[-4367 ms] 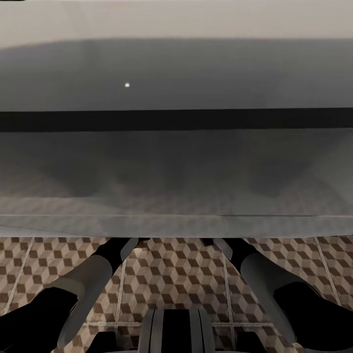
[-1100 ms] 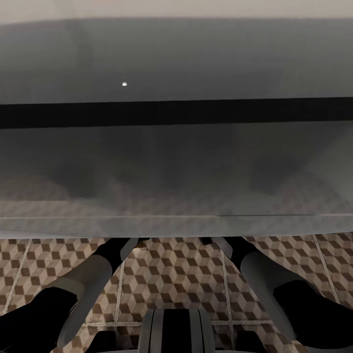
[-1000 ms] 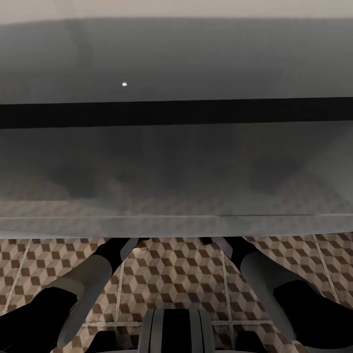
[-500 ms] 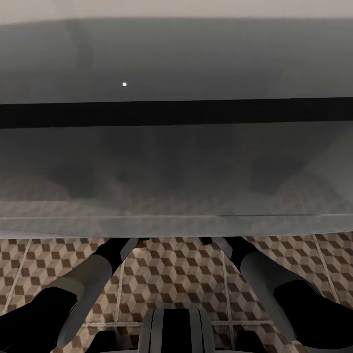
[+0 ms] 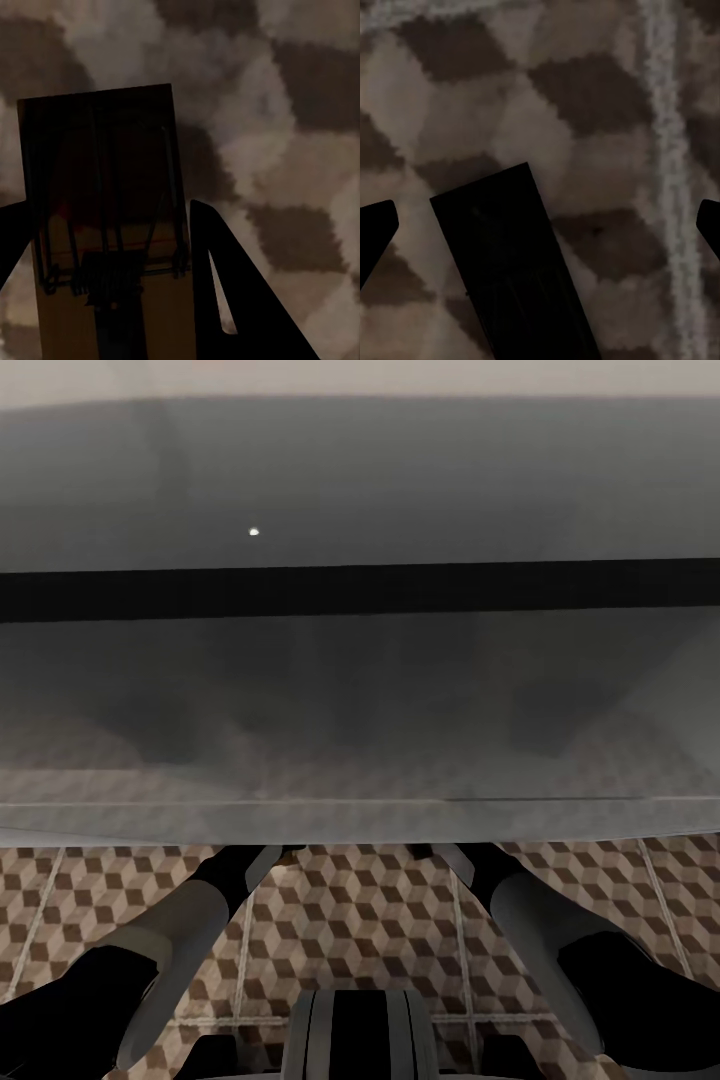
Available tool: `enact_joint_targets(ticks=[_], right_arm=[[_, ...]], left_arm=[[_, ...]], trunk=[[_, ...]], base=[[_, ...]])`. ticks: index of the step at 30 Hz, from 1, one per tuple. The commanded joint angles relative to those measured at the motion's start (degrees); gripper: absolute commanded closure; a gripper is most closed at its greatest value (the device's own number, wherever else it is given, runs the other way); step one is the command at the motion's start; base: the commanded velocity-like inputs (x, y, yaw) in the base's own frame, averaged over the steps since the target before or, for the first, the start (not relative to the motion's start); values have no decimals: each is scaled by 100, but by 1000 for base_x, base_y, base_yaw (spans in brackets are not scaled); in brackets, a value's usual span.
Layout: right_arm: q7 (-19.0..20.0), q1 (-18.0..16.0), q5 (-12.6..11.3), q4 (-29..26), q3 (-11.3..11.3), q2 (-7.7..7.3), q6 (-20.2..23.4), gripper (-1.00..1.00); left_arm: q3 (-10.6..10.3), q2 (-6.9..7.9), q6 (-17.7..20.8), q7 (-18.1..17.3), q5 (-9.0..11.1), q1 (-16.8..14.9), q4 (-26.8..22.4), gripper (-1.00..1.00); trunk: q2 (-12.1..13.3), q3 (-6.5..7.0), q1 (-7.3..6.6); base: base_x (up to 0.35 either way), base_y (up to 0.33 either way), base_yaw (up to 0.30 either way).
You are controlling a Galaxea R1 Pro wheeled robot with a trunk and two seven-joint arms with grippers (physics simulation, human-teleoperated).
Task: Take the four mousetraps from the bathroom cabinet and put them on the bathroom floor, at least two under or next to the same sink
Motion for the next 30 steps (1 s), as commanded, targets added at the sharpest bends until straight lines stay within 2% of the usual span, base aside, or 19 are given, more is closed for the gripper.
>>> enact_joint_targets(ticks=[1,30], right_arm=[[-45,-25,-45,-14,45,-4,29,-100],[-45,-25,-47,-14,45,-4,26,-100]], left_arm=[[-46,4,25,48,42,-393,-11,100],[-46,4,19,49,42,-394,-11,100]], trunk=[[-1,-1,-1],[-1,-1,-1]], base=[[0,0,0],[0,0,0]])
